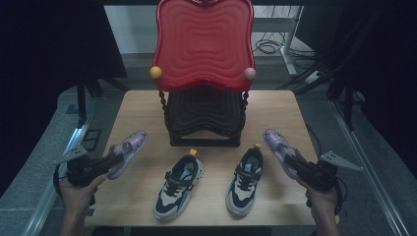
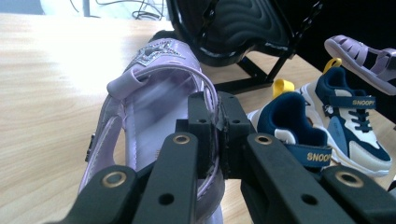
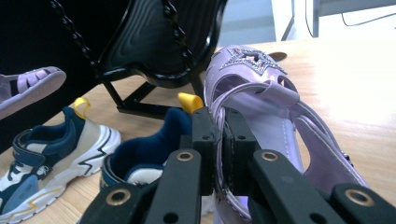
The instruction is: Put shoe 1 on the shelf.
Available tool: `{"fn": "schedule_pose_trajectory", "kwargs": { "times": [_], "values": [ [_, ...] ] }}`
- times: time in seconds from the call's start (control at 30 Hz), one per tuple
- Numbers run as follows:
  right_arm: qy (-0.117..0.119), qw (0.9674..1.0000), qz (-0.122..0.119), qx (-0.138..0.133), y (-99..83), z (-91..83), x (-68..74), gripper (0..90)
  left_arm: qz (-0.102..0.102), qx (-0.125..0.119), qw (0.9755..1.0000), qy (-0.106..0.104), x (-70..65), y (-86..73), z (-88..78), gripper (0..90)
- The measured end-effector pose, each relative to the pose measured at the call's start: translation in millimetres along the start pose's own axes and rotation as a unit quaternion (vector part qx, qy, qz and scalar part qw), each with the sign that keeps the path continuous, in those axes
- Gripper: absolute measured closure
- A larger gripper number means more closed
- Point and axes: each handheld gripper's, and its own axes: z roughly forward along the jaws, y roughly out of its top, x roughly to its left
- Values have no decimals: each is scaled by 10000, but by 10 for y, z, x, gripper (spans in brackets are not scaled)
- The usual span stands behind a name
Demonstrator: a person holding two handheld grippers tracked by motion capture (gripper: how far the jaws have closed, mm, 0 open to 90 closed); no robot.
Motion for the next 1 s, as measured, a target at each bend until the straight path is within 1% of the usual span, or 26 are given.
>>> {"fn": "schedule_pose_trajectory", "kwargs": {
  "times": [0.03, 0.13, 0.2, 0.23, 0.4, 0.63, 1.0],
  "values": [
    [30, 10000, -33, -30, 15, 18, 34, 851, 76, -32, 10000, -39, -26, 25, 20, 862],
    [95, 9999, -74, -68, 38, 54, 89, 851, 102, -71, 9999, -103, -56, 61, 56, 862],
    [127, 9999, -78, -62, 47, 65, 105, 851, 121, -70, 9998, -109, -67, 73, 66, 862],
    [166, 9998, -95, -72, 54, 98, 138, 851, 149, -95, 9998, -128, -82, 90, 87, 862],
    [241, 9996, -127, -43, 58, 153, 188, 851, 141, -155, 9996, -170, -89, 112, 135, 862],
    [312, 9994, -131, -66, 82, 218, 251, 850, 106, -172, 9996, -200, -89, 129, 189, 862],
    [442, 9987, -238, -49, 118, 322, 361, 850, 140, -220, 9992, -287, -138, 183, 237, 863]
  ]
}}
